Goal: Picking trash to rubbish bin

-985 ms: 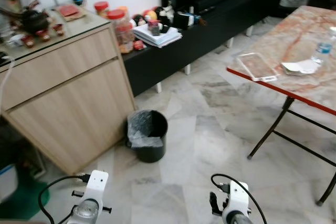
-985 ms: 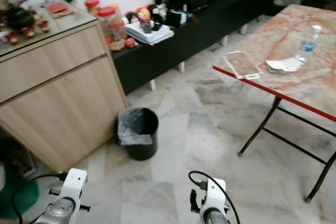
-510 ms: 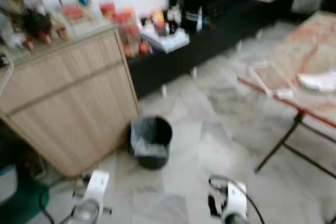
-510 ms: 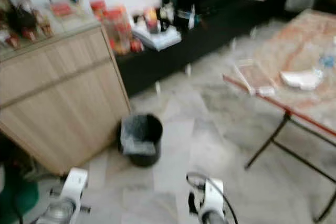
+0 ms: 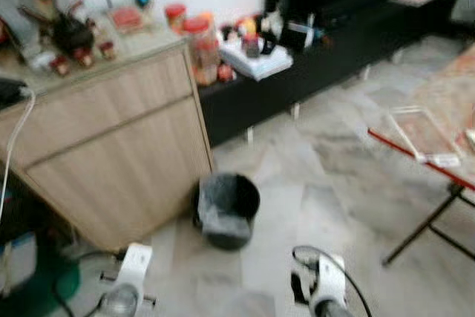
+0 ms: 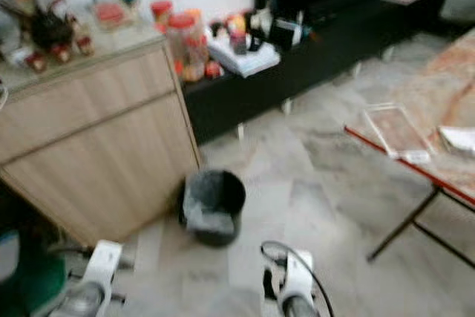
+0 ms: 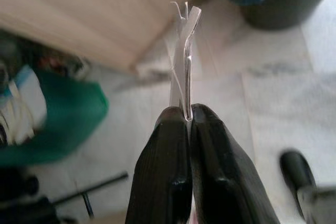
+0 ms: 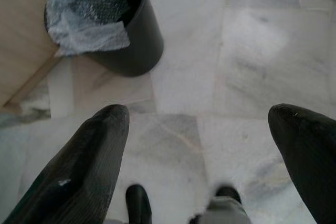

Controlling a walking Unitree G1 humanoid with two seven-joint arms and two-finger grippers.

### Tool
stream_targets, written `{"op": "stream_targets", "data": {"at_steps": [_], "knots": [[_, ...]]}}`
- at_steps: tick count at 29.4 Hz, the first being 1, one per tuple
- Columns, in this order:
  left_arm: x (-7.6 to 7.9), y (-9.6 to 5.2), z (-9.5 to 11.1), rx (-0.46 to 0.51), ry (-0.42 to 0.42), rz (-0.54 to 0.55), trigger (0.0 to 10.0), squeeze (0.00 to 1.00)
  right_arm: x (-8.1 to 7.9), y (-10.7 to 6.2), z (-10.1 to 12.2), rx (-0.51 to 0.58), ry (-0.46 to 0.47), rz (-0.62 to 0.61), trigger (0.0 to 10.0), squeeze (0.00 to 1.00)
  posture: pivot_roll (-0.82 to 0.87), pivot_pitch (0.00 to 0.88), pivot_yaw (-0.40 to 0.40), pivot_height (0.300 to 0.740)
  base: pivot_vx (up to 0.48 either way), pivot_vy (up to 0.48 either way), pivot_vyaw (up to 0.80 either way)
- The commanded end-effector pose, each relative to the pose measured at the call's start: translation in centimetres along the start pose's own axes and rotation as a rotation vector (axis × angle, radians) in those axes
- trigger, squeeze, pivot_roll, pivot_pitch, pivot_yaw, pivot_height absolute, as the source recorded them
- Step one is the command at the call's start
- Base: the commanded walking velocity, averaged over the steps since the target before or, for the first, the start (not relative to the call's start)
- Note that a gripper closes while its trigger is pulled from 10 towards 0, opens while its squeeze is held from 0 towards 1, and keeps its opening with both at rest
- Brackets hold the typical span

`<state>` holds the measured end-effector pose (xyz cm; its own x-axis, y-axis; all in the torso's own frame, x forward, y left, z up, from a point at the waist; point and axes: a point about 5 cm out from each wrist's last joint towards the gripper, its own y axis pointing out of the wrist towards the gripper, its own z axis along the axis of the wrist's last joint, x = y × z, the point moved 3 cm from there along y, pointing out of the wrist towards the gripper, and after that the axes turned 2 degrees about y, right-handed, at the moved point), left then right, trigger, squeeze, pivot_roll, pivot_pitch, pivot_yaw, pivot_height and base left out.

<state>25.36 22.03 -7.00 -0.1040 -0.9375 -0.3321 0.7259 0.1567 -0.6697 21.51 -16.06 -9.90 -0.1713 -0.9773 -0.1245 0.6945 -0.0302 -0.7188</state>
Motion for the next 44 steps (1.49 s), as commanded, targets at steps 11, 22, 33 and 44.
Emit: {"op": "stream_targets", "data": {"at_steps": [11, 22, 33, 44], "knots": [[0.3, 0.1, 0.8, 0.026, 0.013, -0.006, 10.0, 0.00, 0.3, 0.3, 1.2, 0.032, 0.031, -0.007, 10.0, 0.00, -0.07, 0.000, 0.087, 0.740, 0.336, 0.000, -0.21], [0.3, 0.2, 1.4, 0.043, 0.009, -0.006, 10.0, 0.00, 0.3, 0.3, 1.3, 0.041, 0.025, -0.010, 10.0, 0.00, -0.06, 0.000, 0.081, 0.740, 0.337, 0.000, -0.07], [0.4, 0.3, 1.8, 0.059, 0.008, -0.009, 10.0, 0.00, 0.5, 0.2, 1.3, 0.038, 0.024, -0.015, 10.0, 0.00, -0.06, 0.000, 0.079, 0.740, 0.336, 0.000, 0.00], [0.3, 0.3, 2.0, 0.065, 0.011, -0.006, 10.0, 0.00, 0.0, 0.3, 1.3, 0.037, -0.008, 0.010, 10.0, 0.00, -0.05, 0.000, 0.083, 0.740, 0.336, 0.000, 0.22]]}}
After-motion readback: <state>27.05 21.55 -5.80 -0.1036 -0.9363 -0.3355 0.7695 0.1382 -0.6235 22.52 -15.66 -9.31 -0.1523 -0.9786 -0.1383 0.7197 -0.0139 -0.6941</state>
